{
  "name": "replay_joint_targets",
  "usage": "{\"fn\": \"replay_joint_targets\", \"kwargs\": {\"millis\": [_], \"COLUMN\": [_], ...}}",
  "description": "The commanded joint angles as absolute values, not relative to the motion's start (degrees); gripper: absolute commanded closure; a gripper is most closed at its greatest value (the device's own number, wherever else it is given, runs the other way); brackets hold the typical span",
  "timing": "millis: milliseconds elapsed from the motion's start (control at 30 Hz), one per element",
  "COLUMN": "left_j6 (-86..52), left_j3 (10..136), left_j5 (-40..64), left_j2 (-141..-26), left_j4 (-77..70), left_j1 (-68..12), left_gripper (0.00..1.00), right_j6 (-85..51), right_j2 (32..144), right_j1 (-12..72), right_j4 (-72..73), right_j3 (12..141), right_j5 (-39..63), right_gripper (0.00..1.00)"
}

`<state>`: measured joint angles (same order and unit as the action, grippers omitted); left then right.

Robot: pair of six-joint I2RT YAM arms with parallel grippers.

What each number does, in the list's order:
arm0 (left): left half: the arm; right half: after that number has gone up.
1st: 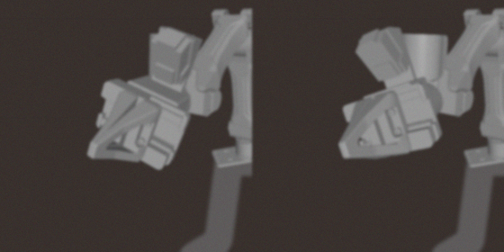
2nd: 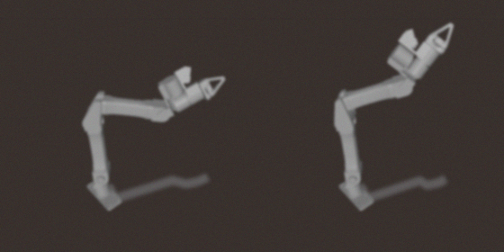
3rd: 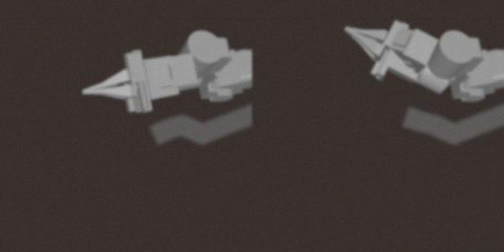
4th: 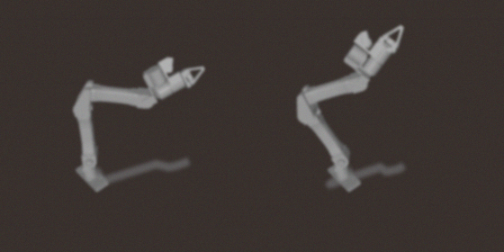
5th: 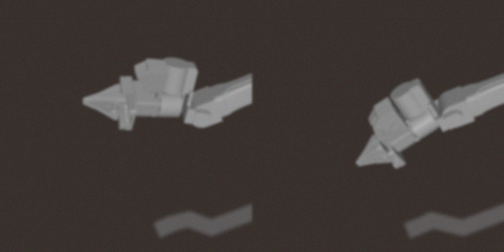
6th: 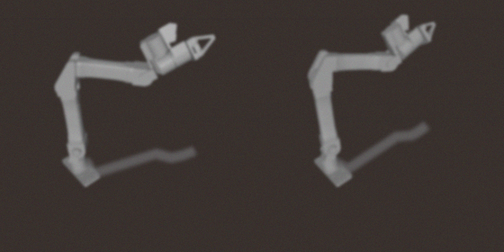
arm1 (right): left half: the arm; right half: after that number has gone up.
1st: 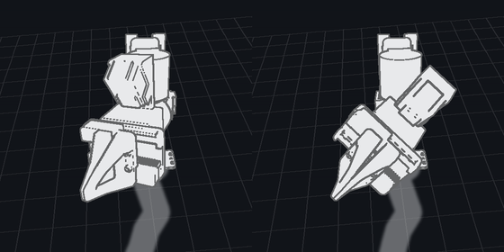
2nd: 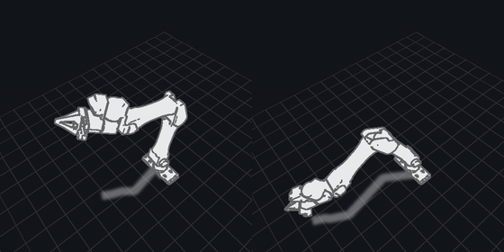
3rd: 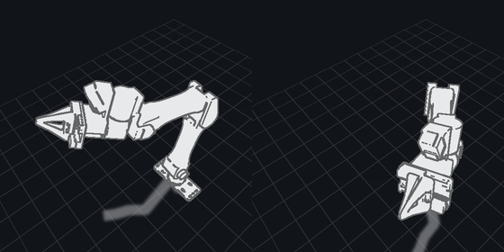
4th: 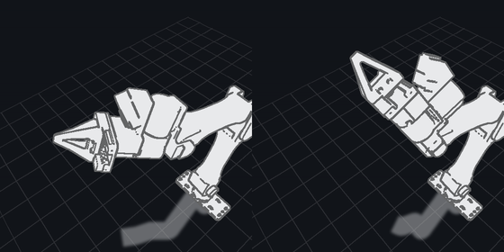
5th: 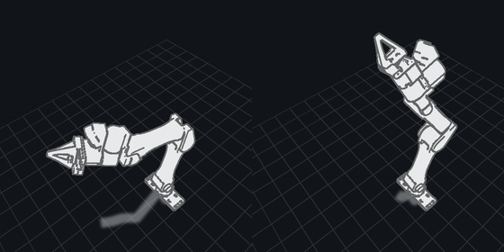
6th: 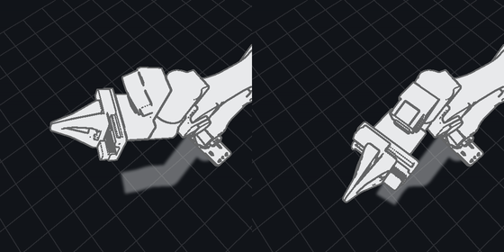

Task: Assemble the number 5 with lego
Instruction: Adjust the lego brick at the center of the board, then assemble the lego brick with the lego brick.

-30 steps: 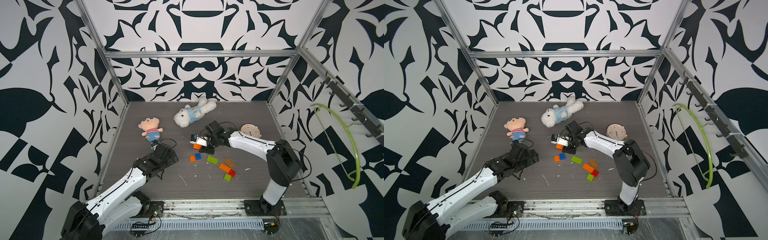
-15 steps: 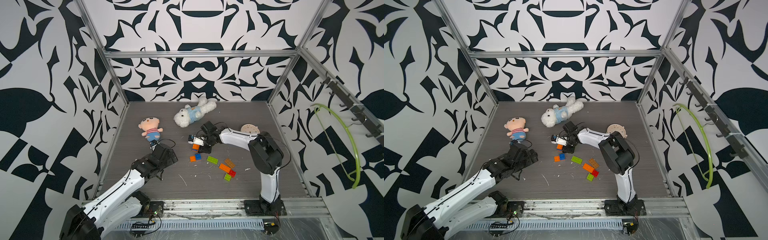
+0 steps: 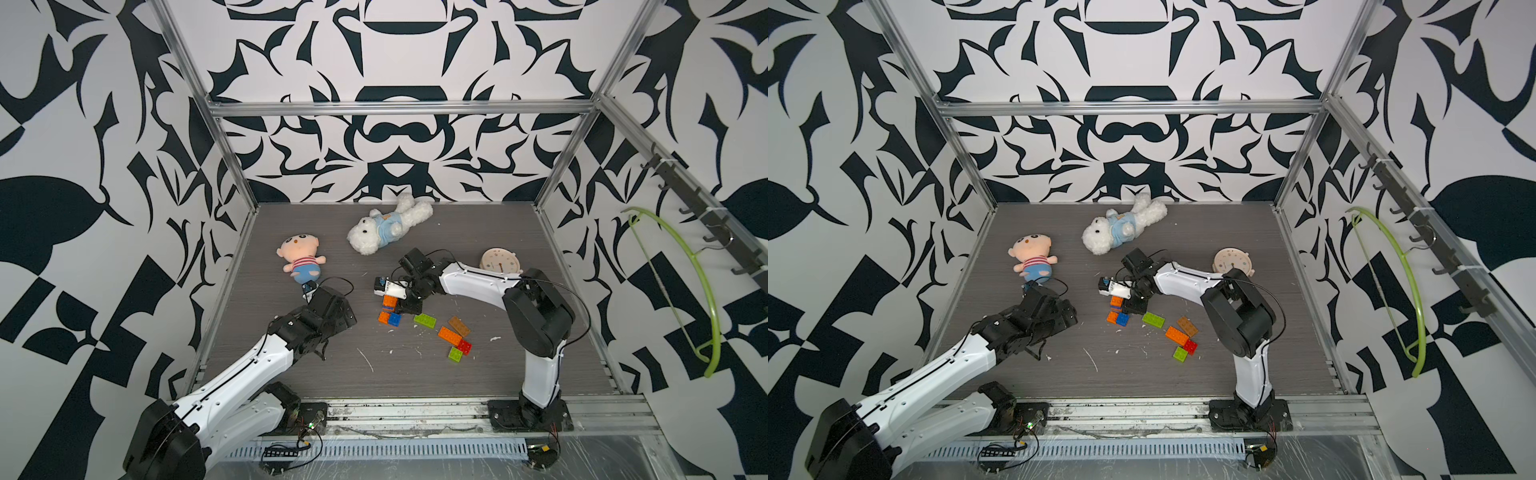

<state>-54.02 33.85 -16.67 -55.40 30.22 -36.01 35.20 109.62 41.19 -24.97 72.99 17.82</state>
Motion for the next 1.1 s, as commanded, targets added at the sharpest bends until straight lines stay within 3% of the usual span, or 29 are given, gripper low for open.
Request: {"fn": "replay_joint_targets", "kwargs": {"millis": [0, 367, 600, 1067], "left_j6": [-53.6, -53.5, -54.6, -52.4], "left_j3": [35.1, 35.9, 36.3, 36.3], "left_j5": [-16.4, -15.9, -16.1, -11.0], "left_j2": [-55.1, -56.7, -57.7, -58.2], "left_j4": [30.1, 29.3, 29.3, 25.4], "left_j1": [-36.0, -36.0, -35.9, -36.0], "left_gripper": [0.01, 0.01, 0.01, 0.01], "right_j6": [32.1, 14.0, 12.8, 10.9], "right_j2": [106.0, 99.4, 103.8, 106.3], "right_j1": [41.5, 45.1, 47.8, 49.7], "right_j4": [-24.1, -26.6, -30.0, -30.2], "right_j3": [72.6, 72.3, 74.5, 75.1], "right_j5": [18.4, 15.8, 9.4, 6.7], "right_gripper": [0.63, 0.63, 0.63, 0.63]}}
